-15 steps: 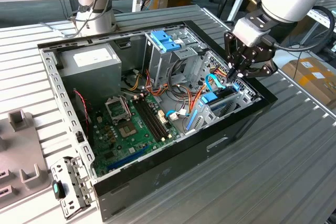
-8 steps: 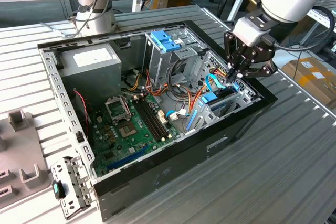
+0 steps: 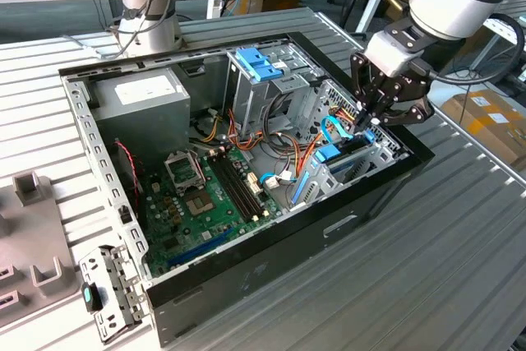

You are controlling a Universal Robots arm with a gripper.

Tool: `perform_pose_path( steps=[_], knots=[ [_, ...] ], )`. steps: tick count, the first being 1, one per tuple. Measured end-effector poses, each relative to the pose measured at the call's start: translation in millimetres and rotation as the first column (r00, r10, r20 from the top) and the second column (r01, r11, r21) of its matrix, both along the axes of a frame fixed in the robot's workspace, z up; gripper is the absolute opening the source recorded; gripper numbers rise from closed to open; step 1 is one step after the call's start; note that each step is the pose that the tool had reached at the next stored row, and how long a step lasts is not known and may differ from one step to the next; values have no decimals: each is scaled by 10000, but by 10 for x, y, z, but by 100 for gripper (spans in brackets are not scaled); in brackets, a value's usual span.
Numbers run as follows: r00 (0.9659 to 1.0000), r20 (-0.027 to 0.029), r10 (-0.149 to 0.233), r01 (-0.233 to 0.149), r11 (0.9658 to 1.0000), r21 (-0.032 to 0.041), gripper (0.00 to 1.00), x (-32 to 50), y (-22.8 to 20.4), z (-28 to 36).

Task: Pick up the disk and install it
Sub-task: 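Insert the second disk wire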

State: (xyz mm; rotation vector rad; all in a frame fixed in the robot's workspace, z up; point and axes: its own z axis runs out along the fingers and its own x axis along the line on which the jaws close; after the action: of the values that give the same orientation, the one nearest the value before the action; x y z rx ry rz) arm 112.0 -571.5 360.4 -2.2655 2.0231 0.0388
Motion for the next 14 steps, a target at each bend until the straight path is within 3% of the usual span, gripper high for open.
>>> perform_pose_path(
  steps=[14],
  knots=[
    [10000, 0, -45, 45, 10000, 1, 16, -10, 0, -62]
  ],
)
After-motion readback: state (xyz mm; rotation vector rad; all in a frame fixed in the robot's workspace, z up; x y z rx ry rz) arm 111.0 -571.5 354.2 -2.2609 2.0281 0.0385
